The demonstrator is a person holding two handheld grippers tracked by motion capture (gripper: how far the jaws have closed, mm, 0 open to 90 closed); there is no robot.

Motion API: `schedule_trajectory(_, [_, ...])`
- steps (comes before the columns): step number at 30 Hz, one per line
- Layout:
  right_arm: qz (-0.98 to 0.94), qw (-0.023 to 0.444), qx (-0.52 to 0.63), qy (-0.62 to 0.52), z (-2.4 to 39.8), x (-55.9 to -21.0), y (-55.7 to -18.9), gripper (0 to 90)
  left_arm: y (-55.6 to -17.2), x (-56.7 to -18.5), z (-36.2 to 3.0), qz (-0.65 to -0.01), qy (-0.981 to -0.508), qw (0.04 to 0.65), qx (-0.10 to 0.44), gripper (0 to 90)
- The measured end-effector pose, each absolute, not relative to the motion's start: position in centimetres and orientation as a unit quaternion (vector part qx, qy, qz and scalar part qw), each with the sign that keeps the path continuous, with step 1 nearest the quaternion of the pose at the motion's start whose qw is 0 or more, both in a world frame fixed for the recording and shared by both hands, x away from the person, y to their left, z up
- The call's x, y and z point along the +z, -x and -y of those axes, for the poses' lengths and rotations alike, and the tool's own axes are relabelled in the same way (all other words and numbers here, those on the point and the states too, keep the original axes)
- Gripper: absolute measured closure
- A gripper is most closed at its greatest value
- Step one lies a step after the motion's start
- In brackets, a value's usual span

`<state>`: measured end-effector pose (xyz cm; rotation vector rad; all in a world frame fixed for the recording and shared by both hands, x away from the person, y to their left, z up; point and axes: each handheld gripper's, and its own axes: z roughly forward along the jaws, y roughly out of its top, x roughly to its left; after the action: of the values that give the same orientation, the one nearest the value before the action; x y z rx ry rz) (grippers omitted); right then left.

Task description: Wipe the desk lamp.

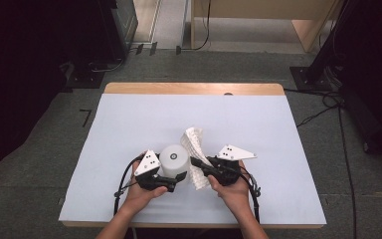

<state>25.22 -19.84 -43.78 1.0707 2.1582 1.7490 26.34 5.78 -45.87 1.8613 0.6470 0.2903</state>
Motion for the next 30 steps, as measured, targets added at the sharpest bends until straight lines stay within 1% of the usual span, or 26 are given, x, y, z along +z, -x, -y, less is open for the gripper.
schedule_trajectory(5, [-0.736, 0.067, 0.566, -0.365, 18.9, -45.3, -25.5, 79.7, -26.8, -45.2, -7.1, -0.293, -0.762, 0.563, 0.125, 8.8])
schedule_trajectory(8, [-0.743, 0.059, 0.557, -0.365, 18.4, -46.0, -25.7, 79.7, -27.0, -45.3, -7.4, -0.297, -0.762, 0.561, 0.126, 8.8])
schedule_trajectory(12, [-0.741, 0.065, 0.559, -0.365, 18.3, -45.6, -25.6, 79.8, -27.0, -45.6, -7.2, -0.296, -0.767, 0.556, 0.123, 8.8])
schedule_trajectory(18, [-0.723, 0.082, 0.582, -0.363, 19.0, -44.2, -25.2, 79.8, -26.7, -46.3, -6.0, -0.276, -0.791, 0.530, 0.132, 8.8])
schedule_trajectory(21, [-0.718, 0.079, 0.589, -0.364, 19.4, -44.0, -25.2, 79.7, -26.7, -46.0, -6.1, -0.273, -0.788, 0.536, 0.134, 8.8])
schedule_trajectory(25, [-0.728, 0.068, 0.574, -0.369, 18.9, -45.4, -25.6, 79.7, -26.9, -45.3, -7.0, -0.283, -0.771, 0.555, 0.130, 8.8])
schedule_trajectory(28, [-0.737, 0.056, 0.561, -0.372, 18.3, -46.4, -25.9, 79.7, -27.1, -45.1, -7.5, -0.289, -0.765, 0.560, 0.135, 8.8])
schedule_trajectory(30, [-0.739, 0.055, 0.559, -0.372, 18.1, -46.5, -25.9, 79.8, -27.2, -45.3, -7.7, -0.290, -0.765, 0.559, 0.133, 8.8])
